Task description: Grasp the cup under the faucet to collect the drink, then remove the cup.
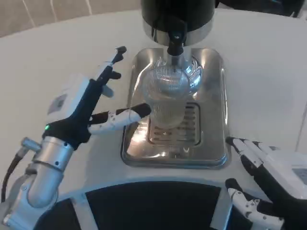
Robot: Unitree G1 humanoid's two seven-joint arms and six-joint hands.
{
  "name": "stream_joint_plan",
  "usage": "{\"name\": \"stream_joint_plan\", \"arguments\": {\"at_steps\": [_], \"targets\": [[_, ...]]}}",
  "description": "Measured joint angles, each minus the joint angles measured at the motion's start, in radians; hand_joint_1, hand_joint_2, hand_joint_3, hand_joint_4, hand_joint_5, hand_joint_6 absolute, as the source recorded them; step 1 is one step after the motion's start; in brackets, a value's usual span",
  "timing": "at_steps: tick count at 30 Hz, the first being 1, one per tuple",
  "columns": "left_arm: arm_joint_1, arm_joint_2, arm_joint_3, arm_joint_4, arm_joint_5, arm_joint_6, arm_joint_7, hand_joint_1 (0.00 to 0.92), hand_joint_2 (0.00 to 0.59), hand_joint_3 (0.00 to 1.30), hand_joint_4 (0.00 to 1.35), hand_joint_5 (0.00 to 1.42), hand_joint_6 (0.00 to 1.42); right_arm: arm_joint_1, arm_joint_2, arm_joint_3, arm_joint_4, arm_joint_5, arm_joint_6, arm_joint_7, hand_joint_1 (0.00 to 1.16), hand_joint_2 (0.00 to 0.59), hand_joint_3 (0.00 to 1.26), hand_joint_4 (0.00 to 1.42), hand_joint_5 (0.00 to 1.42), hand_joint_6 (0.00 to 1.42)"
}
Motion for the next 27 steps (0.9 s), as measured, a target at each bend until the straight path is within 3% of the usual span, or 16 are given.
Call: {"name": "stream_joint_plan", "arguments": {"at_steps": [6, 10, 11, 16, 21, 27], "targets": [[0.096, 0.039, 0.042, -0.062, -0.03, -0.005, -0.035, 0.129, 0.091, 0.15, 0.18, 0.34, 0.48, -0.094, 0.043, -0.024, 0.01, 0.153, 0.127, 0.019, 0.18, 0.586, 0.0, 0.0, 0.0, 0.0], [0.189, 0.077, 0.046, -0.109, -0.009, -0.019, -0.047, 0.124, 0.095, 0.16, 0.19, 0.29, 0.43, -0.249, 0.084, -0.086, 0.032, 0.326, 0.314, 0.059, 0.18, 0.586, 0.0, 0.0, 0.0, 0.0], [0.221, 0.087, 0.041, -0.134, 0.013, -0.022, -0.053, 0.124, 0.096, 0.15, 0.16, 0.25, 0.4, -0.339, 0.102, -0.119, 0.049, 0.408, 0.408, 0.067, 0.18, 0.586, 0.0, 0.0, 0.0, 0.0], [0.274, 0.112, 0.042, -0.199, 0.067, -0.03, -0.052, 0.11, 0.101, 0.13, 0.11, 0.2, 0.33, -0.484, 0.117, -0.145, 0.084, 0.552, 0.565, 0.06, 0.18, 0.586, 0.0, 0.0, 0.0, 0.0], [0.321, 0.136, 0.045, -0.248, 0.106, -0.033, -0.052, 0.121, 0.11, 0.12, 0.08, 0.15, 0.29, -0.628, 0.117, -0.134, 0.104, 0.649, 0.685, -0.003, 0.18, 0.586, 0.0, 0.0, 0.0, 0.0], [0.353, 0.15, 0.053, -0.278, 0.124, -0.027, -0.052, 0.139, 0.114, 0.11, 0.05, 0.13, 0.28, -0.752, 0.116, -0.097, 0.115, 0.735, 0.759, -0.066, 0.18, 0.586, 0.0, 0.0, 0.0, 0.0]]}}
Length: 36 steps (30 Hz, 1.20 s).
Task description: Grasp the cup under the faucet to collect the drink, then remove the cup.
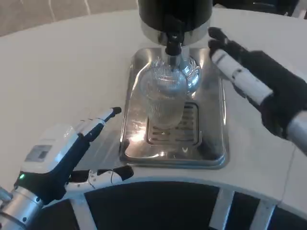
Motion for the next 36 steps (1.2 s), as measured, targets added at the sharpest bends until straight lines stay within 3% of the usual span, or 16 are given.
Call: {"name": "stream_joint_plan", "arguments": {"at_steps": [7, 16, 24, 36], "targets": [[0.04, 0.019, 0.013, -0.023, 0.001, 0.015, 0.0, 0.137, 0.113, 0.11, 0.05, 0.13, 0.28, -0.127, -0.02, 0.021, 0.033, 0.107, 0.034, -0.056, 0.17, 0.586, 0.0, 0.0, 0.0, 0.0], [0.05, 0.019, 0.018, -0.033, 0.001, 0.031, -0.003, 0.131, 0.114, 0.11, 0.05, 0.13, 0.27, -0.158, -0.041, 0.034, 0.027, 0.189, 0.095, -0.113, 0.17, 0.586, 0.0, 0.0, 0.0, 0.0], [0.043, 0.019, 0.017, -0.032, 0.001, 0.042, -0.016, 0.129, 0.113, 0.11, 0.05, 0.13, 0.27, -0.174, -0.043, 0.062, -0.045, 0.264, 0.163, -0.164, 0.16, 0.586, 0.0, 0.0, 0.0, 0.0], [-0.003, 0.019, 0.0, 0.035, -0.001, 0.044, -0.034, 0.125, 0.105, 0.11, 0.05, 0.13, 0.27, -0.141, -0.072, 0.082, -0.113, 0.315, 0.218, -0.226, 0.15, 0.586, 0.0, 0.0, 0.0, 0.0]]}}
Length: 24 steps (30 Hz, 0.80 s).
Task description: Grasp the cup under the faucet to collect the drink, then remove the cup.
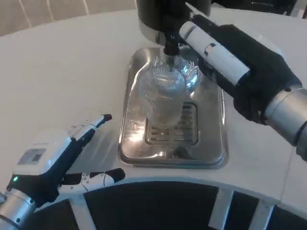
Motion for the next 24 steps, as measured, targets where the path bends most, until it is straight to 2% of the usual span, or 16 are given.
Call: {"name": "stream_joint_plan", "arguments": {"at_steps": [5, 7, 9, 13, 16, 24], "targets": [[-0.006, 0.0, -0.004, 0.014, -0.002, -0.002, 0.0, 0.125, 0.105, 0.11, 0.05, 0.13, 0.27, 0.004, -0.02, 0.019, 0.001, 0.017, 0.002, -0.003, 0.08, 0.586, 0.0, 0.0, 0.0, 0.0], [-0.012, 0.0, -0.005, 0.021, -0.002, -0.003, 0.0, 0.125, 0.105, 0.11, 0.05, 0.13, 0.27, 0.004, -0.04, 0.032, 0.002, 0.02, -0.003, -0.002, 0.07, 0.586, 0.0, 0.0, 0.0, 0.0], [-0.015, 0.0, -0.005, 0.026, -0.002, -0.003, 0.0, 0.125, 0.105, 0.11, 0.05, 0.13, 0.27, 0.002, -0.072, 0.068, 0.004, 0.019, -0.024, -0.003, 0.03, 0.586, 0.0, 0.0, 0.0, 0.0], [-0.018, 0.0, -0.005, 0.033, -0.003, -0.004, 0.0, 0.124, 0.105, 0.11, 0.05, 0.12, 0.27, -0.004, -0.104, 0.109, 0.012, 0.008, -0.049, -0.005, 0.02, 0.586, 0.0, 0.0, 0.0, 0.0], [-0.021, 0.0, -0.004, 0.038, -0.004, -0.005, 0.0, 0.124, 0.105, 0.11, 0.05, 0.12, 0.27, -0.019, -0.144, 0.156, 0.024, -0.012, -0.077, -0.004, 0.01, 0.586, 0.0, 0.0, 0.0, 0.0], [-0.021, 0.0, -0.003, 0.041, -0.008, -0.005, 0.0, 0.124, 0.104, 0.11, 0.05, 0.12, 0.27, -0.04, -0.263, 0.298, 0.042, -0.124, -0.183, 0.002, 0.0, 0.586, 0.0, 0.0, 0.0, 0.0]]}}
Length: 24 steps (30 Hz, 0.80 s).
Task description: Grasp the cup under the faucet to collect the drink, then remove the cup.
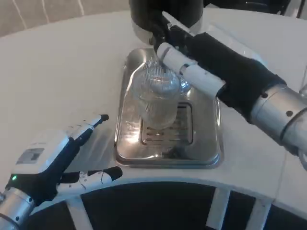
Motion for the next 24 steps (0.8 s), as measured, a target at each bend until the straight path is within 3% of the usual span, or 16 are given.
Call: {"name": "stream_joint_plan", "arguments": {"at_steps": [5, 8, 16, 24], "targets": [[0.0, 0.0, 0.0, 0.0, 0.0, 0.0, 0.0, 0.124, 0.104, 0.11, 0.05, 0.12, 0.27, -0.016, -0.061, 0.095, 0.002, -0.103, -0.068, 0.027, 0.0, 0.586, 0.0, 0.0, 0.0, 0.0], [-0.002, 0.0, -0.001, 0.0, 0.0, 0.0, 0.0, 0.124, 0.104, 0.11, 0.05, 0.12, 0.27, -0.016, -0.068, 0.12, 0.002, -0.152, -0.081, 0.04, 0.0, 0.586, 0.0, 0.0, 0.0, 0.0], [-0.002, -0.015, 0.003, 0.001, -0.051, 0.013, -0.017, 0.108, 0.057, 0.0, 0.0, 0.15, 0.29, -0.016, -0.063, 0.144, -0.001, -0.234, -0.102, 0.083, 0.0, 0.586, 0.0, 0.0, 0.0, 0.0], [-0.012, -0.096, 0.043, 0.01, -0.178, 0.056, -0.041, 0.251, 0.034, 0.0, 0.0, 0.21, 0.32, -0.004, -0.047, 0.139, -0.008, -0.266, -0.103, 0.105, 0.0, 0.586, 0.0, 0.0, 0.0, 0.0]]}}
